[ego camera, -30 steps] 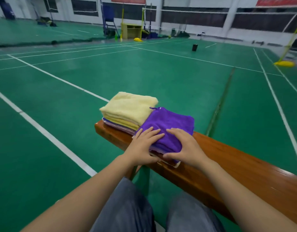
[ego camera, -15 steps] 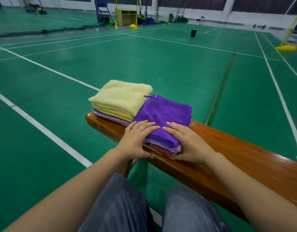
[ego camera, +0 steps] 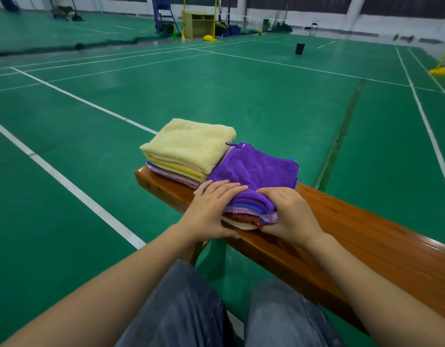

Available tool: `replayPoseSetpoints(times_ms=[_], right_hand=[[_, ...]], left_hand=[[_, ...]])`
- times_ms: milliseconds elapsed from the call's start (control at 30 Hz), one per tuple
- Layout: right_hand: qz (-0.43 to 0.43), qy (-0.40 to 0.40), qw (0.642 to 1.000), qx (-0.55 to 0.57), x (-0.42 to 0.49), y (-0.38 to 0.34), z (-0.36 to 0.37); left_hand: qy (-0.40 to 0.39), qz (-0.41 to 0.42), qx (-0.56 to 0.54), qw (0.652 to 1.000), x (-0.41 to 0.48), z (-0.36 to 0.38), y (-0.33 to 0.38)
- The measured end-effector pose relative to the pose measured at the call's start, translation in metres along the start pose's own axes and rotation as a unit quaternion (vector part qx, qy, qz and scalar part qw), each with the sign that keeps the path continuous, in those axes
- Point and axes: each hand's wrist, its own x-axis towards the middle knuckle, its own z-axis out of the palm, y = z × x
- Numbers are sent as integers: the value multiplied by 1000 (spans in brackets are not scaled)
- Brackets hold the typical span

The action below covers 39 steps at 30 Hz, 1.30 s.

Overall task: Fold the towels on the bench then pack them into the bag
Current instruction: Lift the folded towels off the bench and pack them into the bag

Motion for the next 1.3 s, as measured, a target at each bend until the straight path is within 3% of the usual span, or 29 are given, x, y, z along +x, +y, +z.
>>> replayPoseSetpoints(times_ms=[333,533,667,867,1100,1167,1300], right_hand=[[80,-23,994,73,1,-6,-39],[98,-1,989,112,-7,-4,-45],[67,-9,987,148,-14,1,-45],[37,-23,993,112,-20,12,-41],[107,25,983,149,-17,18,-17],[123,30,977,173,-14,20,-16],[138,52,965,216,-9,22,-17]], left_hand=[[125,-4,52,991,9,7,23],[186,46,73,979,24,-7,32],[159,41,24,986,26,-24,32],[82,29,-95,992,27,-48,28],[35,-32,-199,979,23,-40,23],[34,-36,-194,980,20,-35,21],[33,-6,-71,997,14,-28,10]])
